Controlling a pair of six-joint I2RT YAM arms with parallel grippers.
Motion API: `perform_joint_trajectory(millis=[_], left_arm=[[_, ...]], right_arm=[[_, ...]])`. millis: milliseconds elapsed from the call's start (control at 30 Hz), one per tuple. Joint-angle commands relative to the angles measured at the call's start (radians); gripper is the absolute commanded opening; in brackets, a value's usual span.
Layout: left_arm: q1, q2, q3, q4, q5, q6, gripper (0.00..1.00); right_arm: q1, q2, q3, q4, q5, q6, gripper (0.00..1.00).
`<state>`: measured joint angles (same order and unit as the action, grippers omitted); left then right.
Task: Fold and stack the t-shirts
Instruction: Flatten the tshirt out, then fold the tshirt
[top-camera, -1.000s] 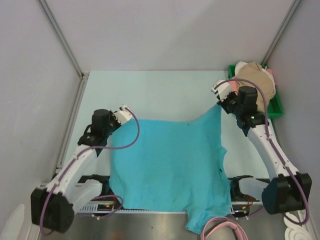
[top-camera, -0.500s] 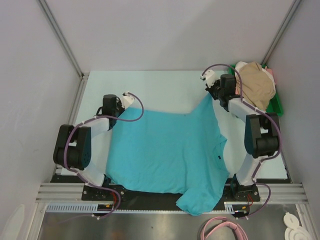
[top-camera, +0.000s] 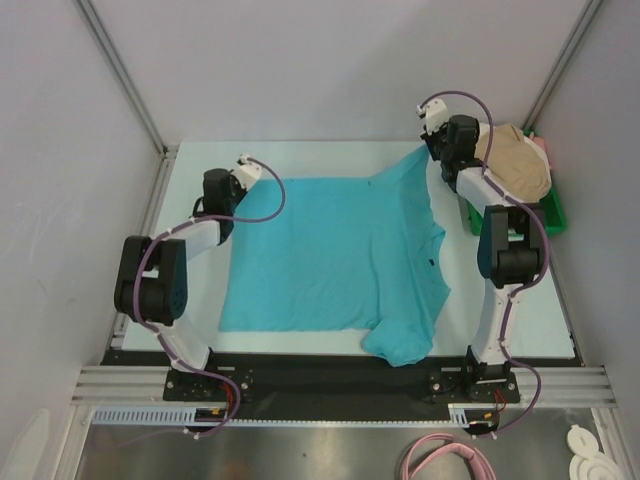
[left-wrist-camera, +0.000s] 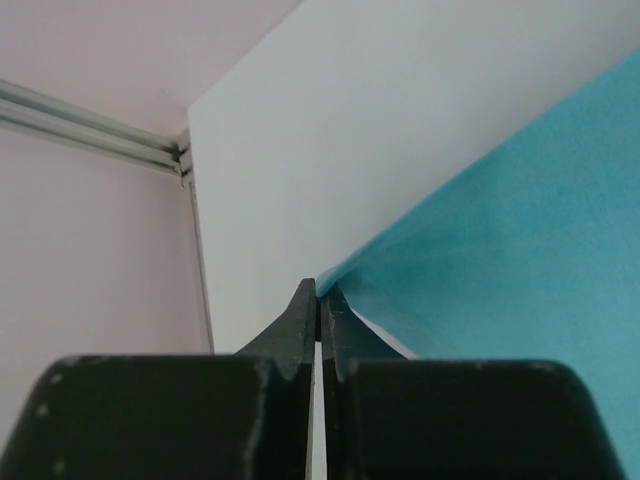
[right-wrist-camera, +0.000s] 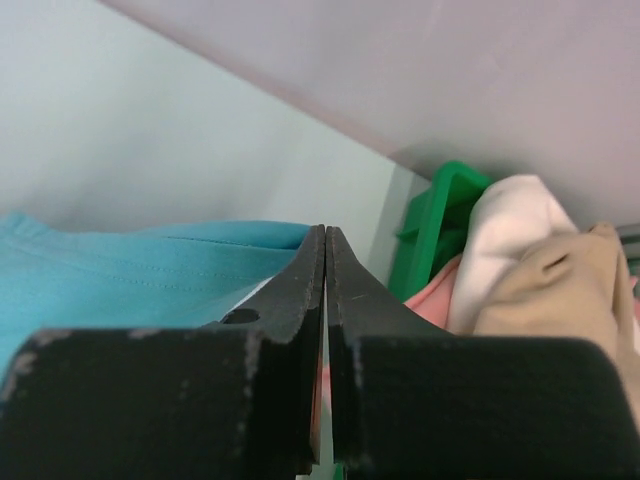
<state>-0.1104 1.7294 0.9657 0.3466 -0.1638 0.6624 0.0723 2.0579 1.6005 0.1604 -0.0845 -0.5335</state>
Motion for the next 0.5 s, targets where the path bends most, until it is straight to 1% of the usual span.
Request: perform_joint_trajectory(millis=[0, 233, 400, 467], left_arm=[[0.011, 0.051, 0.096, 0.055, -0.036, -0.015, 0.01], [0.011, 0.13, 0.168, 0.078, -0.074, 0.035, 0.0], [0.011, 0.144, 0.183, 0.084, -0.065, 0.04, 0.0], [0.011, 0.127, 0.177, 0.072, -0.053, 0.033, 0.0]], right_arm=[[0.004, 0.08, 0.12, 0.001, 0.043, 0.009, 0.0], [0.012, 0.179, 0.237, -0.056, 0.069, 0.004, 0.0], [0.012, 0.159, 0.204, -0.047, 0.071, 0.004, 0.0], [0.011, 0.108, 0.139, -0.025, 0.06, 0.007, 0.0]])
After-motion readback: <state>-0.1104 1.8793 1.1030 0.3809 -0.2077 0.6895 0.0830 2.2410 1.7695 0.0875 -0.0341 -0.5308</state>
